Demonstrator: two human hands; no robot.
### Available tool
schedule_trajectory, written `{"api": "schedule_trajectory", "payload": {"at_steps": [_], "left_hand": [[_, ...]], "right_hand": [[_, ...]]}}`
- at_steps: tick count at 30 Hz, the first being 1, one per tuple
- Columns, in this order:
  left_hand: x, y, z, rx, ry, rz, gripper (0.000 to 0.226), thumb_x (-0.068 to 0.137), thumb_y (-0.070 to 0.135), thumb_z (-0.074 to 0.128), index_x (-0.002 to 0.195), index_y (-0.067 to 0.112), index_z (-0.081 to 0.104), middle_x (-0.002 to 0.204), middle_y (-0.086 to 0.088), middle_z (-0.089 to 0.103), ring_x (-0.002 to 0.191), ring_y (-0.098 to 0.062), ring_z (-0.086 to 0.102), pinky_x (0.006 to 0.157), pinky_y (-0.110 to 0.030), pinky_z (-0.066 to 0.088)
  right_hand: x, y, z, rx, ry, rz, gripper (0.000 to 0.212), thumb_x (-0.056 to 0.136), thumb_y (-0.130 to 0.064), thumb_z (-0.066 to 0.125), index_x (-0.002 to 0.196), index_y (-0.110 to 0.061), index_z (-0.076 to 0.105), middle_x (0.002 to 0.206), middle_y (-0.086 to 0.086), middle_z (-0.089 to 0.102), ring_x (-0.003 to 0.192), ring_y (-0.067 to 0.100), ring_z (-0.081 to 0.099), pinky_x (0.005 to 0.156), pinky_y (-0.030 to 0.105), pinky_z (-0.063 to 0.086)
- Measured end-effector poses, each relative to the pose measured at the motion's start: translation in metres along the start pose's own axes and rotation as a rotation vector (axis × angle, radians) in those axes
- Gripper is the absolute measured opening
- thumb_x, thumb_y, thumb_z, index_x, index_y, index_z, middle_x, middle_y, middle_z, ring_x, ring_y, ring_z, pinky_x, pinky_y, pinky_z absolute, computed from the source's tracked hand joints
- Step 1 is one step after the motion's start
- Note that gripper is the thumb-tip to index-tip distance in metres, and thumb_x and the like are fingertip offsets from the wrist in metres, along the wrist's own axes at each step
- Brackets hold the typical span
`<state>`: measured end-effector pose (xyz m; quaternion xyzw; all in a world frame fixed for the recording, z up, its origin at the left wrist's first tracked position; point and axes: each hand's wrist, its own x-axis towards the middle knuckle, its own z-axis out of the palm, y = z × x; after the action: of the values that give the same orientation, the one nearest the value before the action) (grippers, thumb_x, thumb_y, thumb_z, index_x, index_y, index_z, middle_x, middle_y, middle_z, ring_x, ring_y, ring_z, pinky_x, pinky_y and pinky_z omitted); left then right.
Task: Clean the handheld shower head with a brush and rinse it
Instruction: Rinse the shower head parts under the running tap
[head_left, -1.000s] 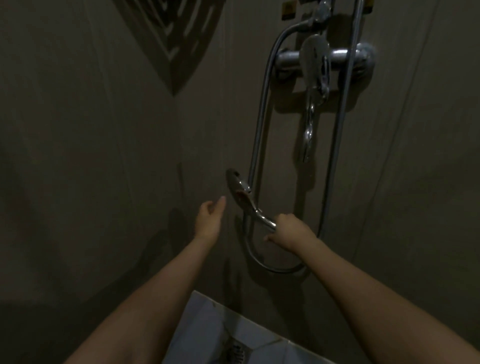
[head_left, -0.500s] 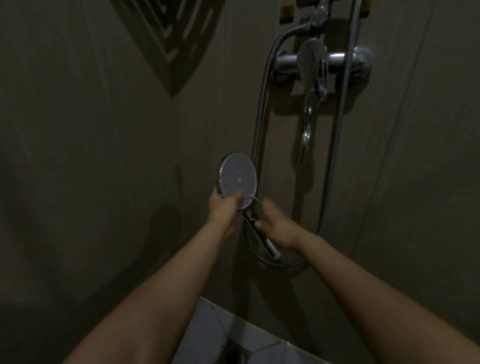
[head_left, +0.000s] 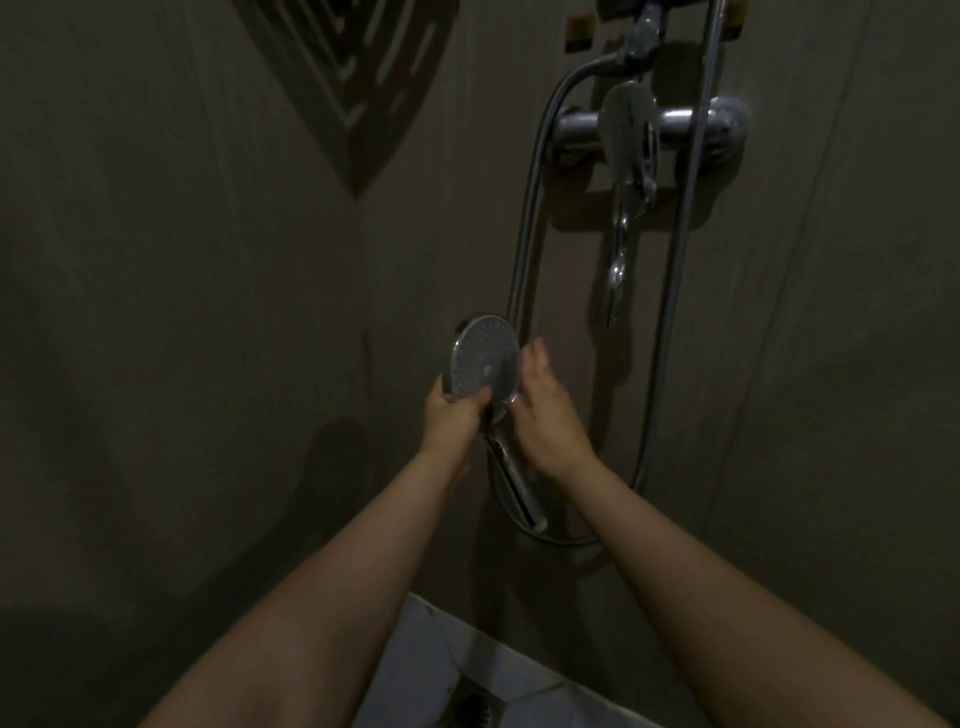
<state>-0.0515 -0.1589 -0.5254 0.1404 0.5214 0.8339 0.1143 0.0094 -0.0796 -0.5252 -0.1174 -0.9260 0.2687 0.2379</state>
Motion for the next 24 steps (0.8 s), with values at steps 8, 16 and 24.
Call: {"api": "schedule_trajectory", "payload": {"at_steps": [8,16,24], "left_hand": [[0.0,0.006,-0.009,0.021,0.053,0.012,0.038,0.084,-0.013,0.054,0.121,-0.004,0.052,0.089,-0.005,0.062,0.08,-0.019,0.06,0.07,-0.023,0.053],[0.01,0.028,-0.01,-0.019,-0.169,0.043,0.037,0.083,-0.017,0.05,0.112,0.006,0.053,0.066,0.01,0.072,0.066,-0.005,0.067,0.074,-0.022,0.053],[0.02,0.043,-0.041,-0.196,-0.151,0.001,0.031,0.085,-0.018,0.044,0.102,0.005,0.056,0.098,-0.01,0.06,0.089,-0.019,0.059,0.088,-0.031,0.048]], "right_hand": [[0.008,-0.004,-0.016,0.533,0.243,0.198,0.056,0.099,-0.021,0.042,0.149,-0.008,0.018,0.157,0.007,0.019,0.146,0.017,0.019,0.112,0.016,0.012],[0.001,0.003,-0.015,0.56,-0.229,0.309,0.041,0.092,-0.007,0.055,0.132,0.003,0.048,0.122,0.013,0.059,0.09,0.007,0.054,0.065,-0.001,0.041],[0.006,-0.01,0.006,0.292,-0.432,0.274,0.037,0.094,-0.009,0.052,0.129,0.002,0.049,0.111,0.015,0.059,0.08,0.009,0.049,0.048,0.005,0.033]]}}
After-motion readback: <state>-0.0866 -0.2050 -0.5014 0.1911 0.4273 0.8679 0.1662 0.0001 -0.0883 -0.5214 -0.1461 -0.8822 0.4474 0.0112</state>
